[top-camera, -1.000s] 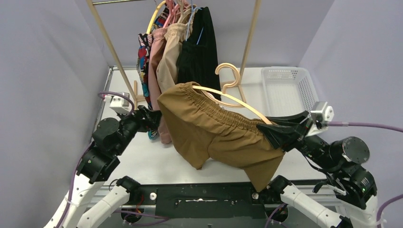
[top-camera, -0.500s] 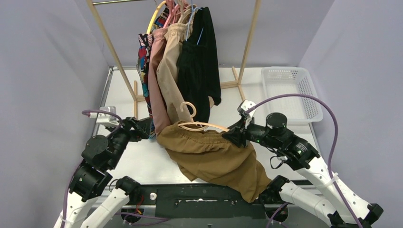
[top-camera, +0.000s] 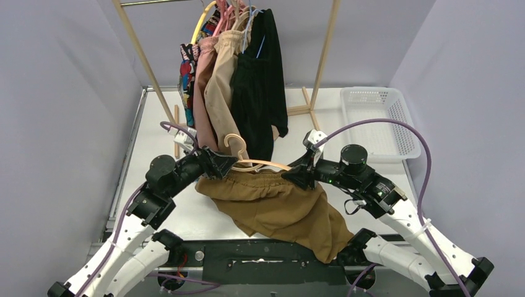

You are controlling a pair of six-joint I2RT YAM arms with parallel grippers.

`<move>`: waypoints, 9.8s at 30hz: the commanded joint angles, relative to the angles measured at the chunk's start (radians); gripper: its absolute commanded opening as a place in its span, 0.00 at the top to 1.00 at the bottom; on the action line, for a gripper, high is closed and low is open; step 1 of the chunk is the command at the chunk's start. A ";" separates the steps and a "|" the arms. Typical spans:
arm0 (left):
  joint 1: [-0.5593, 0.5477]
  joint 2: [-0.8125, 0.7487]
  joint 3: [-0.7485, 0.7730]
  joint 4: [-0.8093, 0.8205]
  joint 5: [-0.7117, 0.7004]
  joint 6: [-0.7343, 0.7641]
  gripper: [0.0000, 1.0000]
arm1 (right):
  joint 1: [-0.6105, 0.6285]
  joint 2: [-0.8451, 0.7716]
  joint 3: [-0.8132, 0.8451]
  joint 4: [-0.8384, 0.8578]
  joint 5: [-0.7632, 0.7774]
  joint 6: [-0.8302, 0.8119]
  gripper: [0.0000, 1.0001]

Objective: Remove the shorts from the hanger
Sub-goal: Remove the shorts from the hanger, then place the hanger on the clothes rod.

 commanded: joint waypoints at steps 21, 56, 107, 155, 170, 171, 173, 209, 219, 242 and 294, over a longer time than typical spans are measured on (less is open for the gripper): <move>-0.355 0.207 0.074 0.135 -0.589 -0.092 0.75 | 0.000 0.013 0.010 0.134 0.035 0.024 1.00; -0.357 0.050 0.036 0.055 -0.791 -0.035 1.00 | -0.001 0.039 0.082 -0.051 0.330 0.088 0.49; -0.355 -0.129 0.018 0.065 -0.878 -0.016 1.00 | -0.307 0.412 0.469 0.072 -0.013 0.187 0.96; -0.357 0.100 0.060 0.051 -0.490 0.129 1.00 | -0.058 0.260 0.031 -0.074 -0.131 -0.070 0.77; -0.356 -0.042 -0.040 -0.097 -0.519 0.052 0.36 | -0.077 0.094 0.052 -0.239 -0.029 -0.075 1.00; -0.356 -0.047 -0.042 -0.124 -0.551 0.037 0.36 | -0.077 0.078 0.053 -0.245 -0.028 -0.073 1.00; -0.358 -0.050 -0.037 -0.198 -0.688 -0.029 0.35 | -0.072 0.041 0.053 -0.244 -0.040 -0.070 1.00; -0.348 -0.086 -0.059 -0.282 -0.935 -0.143 0.44 | -0.064 -0.456 0.160 -0.284 0.481 0.013 1.00; -0.347 -0.031 -0.035 -0.263 -0.968 -0.061 0.31 | -0.063 -0.302 0.162 -0.268 0.852 0.109 1.00; 0.242 0.048 0.102 -0.280 -0.630 0.153 0.13 | -0.131 0.306 0.486 -0.058 1.003 0.022 1.00; 0.244 -0.171 -0.008 -0.260 -0.685 0.238 0.12 | -0.183 0.942 1.480 -0.404 0.900 -0.164 0.99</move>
